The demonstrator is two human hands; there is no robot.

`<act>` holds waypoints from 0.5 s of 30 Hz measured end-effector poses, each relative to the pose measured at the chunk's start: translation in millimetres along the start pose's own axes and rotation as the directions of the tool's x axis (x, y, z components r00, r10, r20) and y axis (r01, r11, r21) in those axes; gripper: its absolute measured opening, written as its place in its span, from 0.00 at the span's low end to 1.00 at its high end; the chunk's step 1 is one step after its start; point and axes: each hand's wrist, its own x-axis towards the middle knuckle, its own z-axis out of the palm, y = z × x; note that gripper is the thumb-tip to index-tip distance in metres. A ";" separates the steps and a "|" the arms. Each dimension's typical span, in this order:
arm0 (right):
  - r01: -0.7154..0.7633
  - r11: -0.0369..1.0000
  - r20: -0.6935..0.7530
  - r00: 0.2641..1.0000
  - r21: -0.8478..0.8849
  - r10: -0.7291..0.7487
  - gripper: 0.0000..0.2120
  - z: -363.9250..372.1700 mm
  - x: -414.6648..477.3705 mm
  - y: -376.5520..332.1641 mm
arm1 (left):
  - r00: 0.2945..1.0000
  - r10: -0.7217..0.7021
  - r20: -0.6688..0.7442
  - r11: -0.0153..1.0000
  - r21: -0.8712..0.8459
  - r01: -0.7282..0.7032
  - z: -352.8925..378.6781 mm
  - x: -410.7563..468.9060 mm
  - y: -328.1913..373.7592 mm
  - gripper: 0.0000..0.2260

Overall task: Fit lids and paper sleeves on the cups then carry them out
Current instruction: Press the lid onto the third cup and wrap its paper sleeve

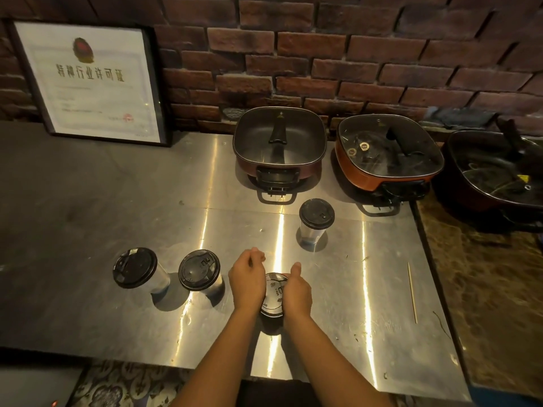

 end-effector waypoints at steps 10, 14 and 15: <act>0.172 0.984 0.003 0.985 -0.046 -0.172 0.29 -33.8 -10.4 -25.7 | 0.997 0.075 0.013 0.992 -0.104 -0.073 -15.4 6.8 17.0 0.16; 0.425 0.845 0.219 0.903 -0.325 -0.370 0.28 -25.7 -9.3 -51.0 | 0.971 -0.237 -0.027 0.961 -0.155 0.230 -7.2 -14.6 -8.2 0.18; 0.450 0.810 0.260 0.890 -0.377 -0.374 0.29 -21.0 -8.2 -52.6 | 0.958 -0.287 -0.008 0.947 -0.155 0.283 -2.8 -18.8 -13.8 0.20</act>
